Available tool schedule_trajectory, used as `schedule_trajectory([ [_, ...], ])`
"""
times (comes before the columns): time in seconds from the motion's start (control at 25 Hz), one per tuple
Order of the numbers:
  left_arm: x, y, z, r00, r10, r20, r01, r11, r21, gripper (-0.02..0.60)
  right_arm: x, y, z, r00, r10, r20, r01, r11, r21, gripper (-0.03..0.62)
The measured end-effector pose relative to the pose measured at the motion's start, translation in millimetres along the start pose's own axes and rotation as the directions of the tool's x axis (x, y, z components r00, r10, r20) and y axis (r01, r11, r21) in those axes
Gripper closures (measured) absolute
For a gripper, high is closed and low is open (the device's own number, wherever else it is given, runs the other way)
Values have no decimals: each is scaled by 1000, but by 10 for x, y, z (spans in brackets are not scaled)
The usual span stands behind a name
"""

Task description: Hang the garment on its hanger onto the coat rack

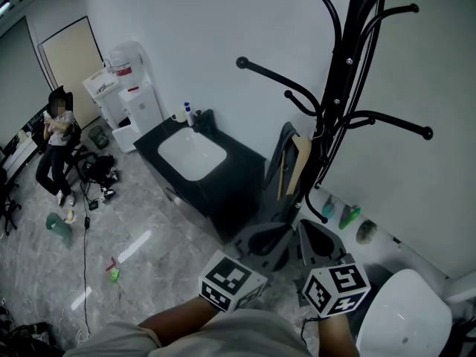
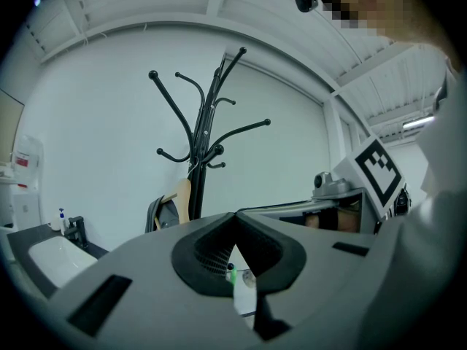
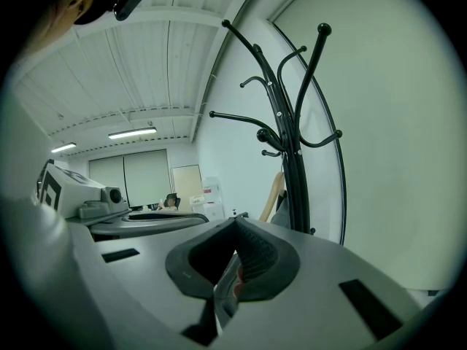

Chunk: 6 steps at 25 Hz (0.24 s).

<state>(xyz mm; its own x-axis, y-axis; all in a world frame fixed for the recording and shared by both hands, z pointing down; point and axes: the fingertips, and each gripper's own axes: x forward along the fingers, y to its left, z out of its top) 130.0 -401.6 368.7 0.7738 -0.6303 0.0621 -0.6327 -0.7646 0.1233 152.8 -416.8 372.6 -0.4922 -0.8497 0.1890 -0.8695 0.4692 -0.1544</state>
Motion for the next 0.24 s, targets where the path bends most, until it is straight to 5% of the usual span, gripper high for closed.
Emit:
schedule_trajectory([
  [0.24, -12, 20, 7, 1000, -2, 2, 2, 1000, -1, 577, 20, 10, 2, 1000, -4, -1, 4, 1000, 1, 579],
])
